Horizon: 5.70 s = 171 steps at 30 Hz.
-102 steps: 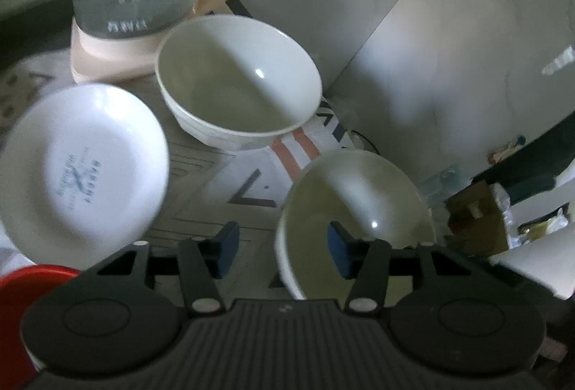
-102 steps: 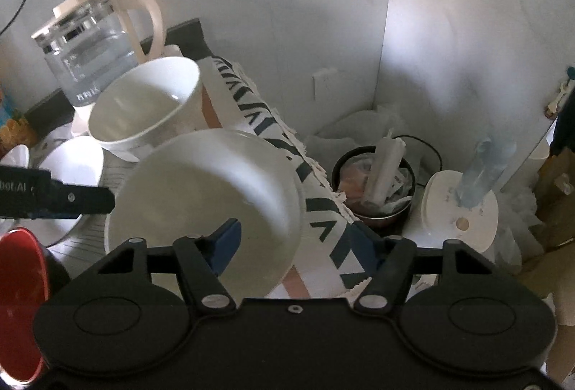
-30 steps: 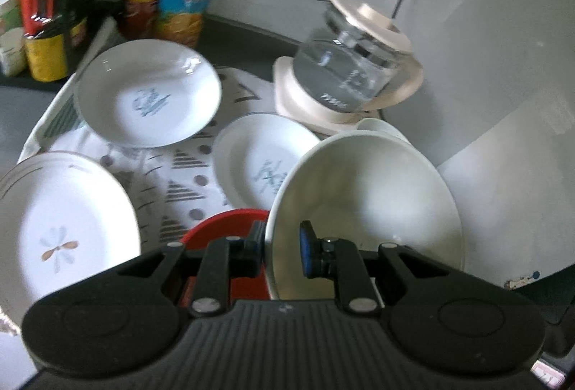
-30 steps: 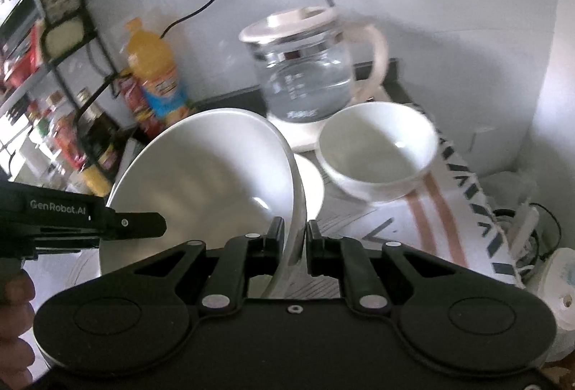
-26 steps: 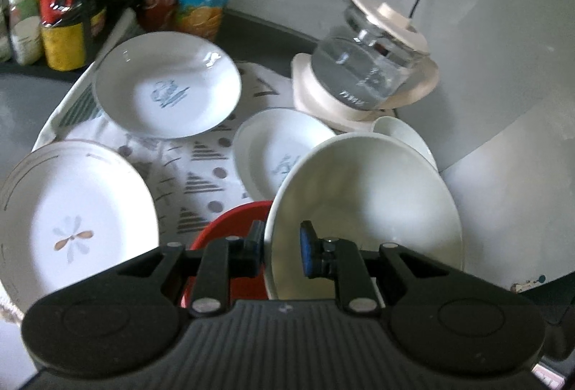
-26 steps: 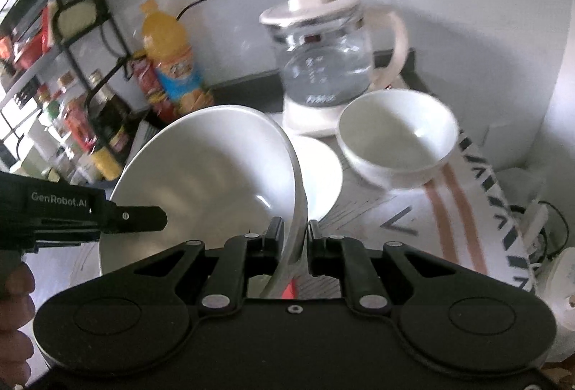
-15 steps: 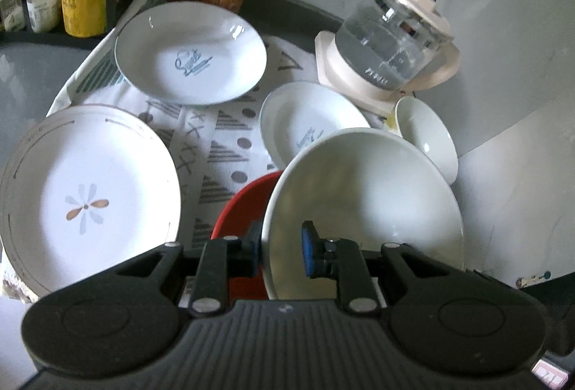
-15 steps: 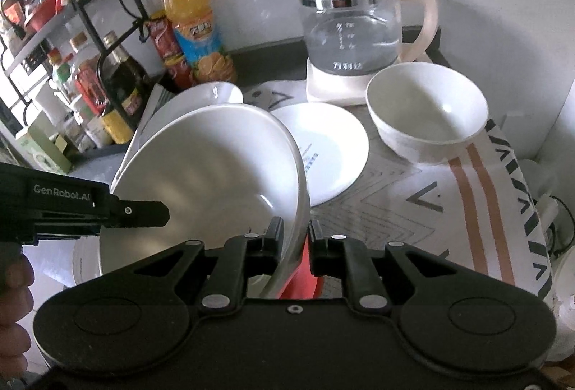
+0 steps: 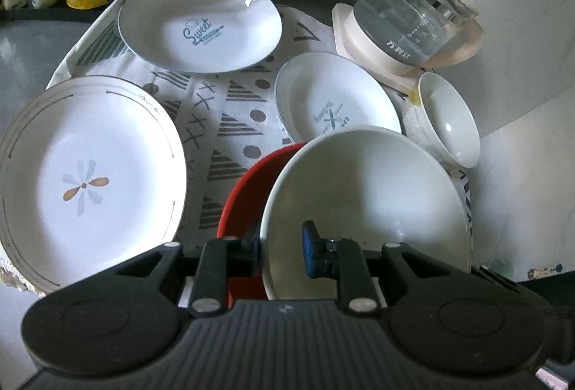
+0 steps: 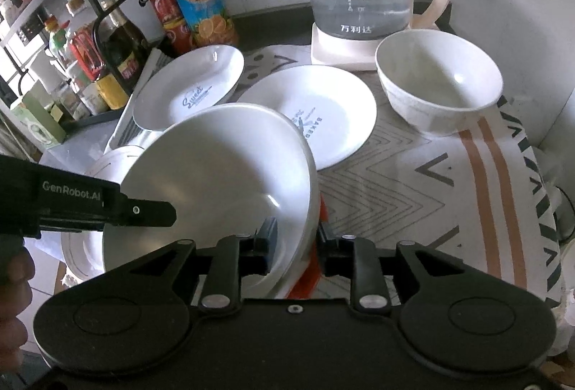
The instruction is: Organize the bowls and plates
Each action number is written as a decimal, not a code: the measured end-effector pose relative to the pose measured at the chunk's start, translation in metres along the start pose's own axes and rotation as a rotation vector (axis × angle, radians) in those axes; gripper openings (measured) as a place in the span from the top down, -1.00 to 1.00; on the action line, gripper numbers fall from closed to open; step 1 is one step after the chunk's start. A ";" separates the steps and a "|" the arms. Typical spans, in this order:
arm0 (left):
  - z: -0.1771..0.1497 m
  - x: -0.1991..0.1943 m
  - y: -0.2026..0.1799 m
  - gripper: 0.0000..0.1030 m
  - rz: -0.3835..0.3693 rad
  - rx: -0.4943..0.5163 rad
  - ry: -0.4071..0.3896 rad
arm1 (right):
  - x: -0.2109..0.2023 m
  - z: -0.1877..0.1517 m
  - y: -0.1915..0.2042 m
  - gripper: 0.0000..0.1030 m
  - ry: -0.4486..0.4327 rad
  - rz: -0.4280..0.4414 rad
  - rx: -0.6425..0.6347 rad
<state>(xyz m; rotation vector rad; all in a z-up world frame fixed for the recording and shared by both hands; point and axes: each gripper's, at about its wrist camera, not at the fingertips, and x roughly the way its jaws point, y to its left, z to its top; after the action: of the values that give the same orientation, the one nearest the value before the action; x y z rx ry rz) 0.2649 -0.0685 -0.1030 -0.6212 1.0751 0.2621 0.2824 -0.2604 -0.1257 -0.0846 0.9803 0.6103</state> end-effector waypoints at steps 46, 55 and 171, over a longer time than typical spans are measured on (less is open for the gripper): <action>0.068 0.048 -0.110 -0.25 -0.047 0.224 -0.017 | -0.015 0.020 -0.132 -0.78 -0.232 -0.147 0.328; 0.093 0.083 -0.131 -0.25 -0.068 0.251 -0.014 | -0.004 0.025 -0.151 -0.91 -0.307 -0.153 0.368; -0.014 -0.015 0.018 0.63 -0.101 0.010 -0.031 | -0.027 -0.057 -0.001 0.31 -0.230 -0.050 0.496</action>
<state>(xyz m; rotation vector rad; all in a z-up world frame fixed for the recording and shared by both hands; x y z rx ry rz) 0.2386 -0.0609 -0.1011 -0.6583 1.0117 0.1774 0.2292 -0.2924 -0.1372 0.3919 0.8780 0.3087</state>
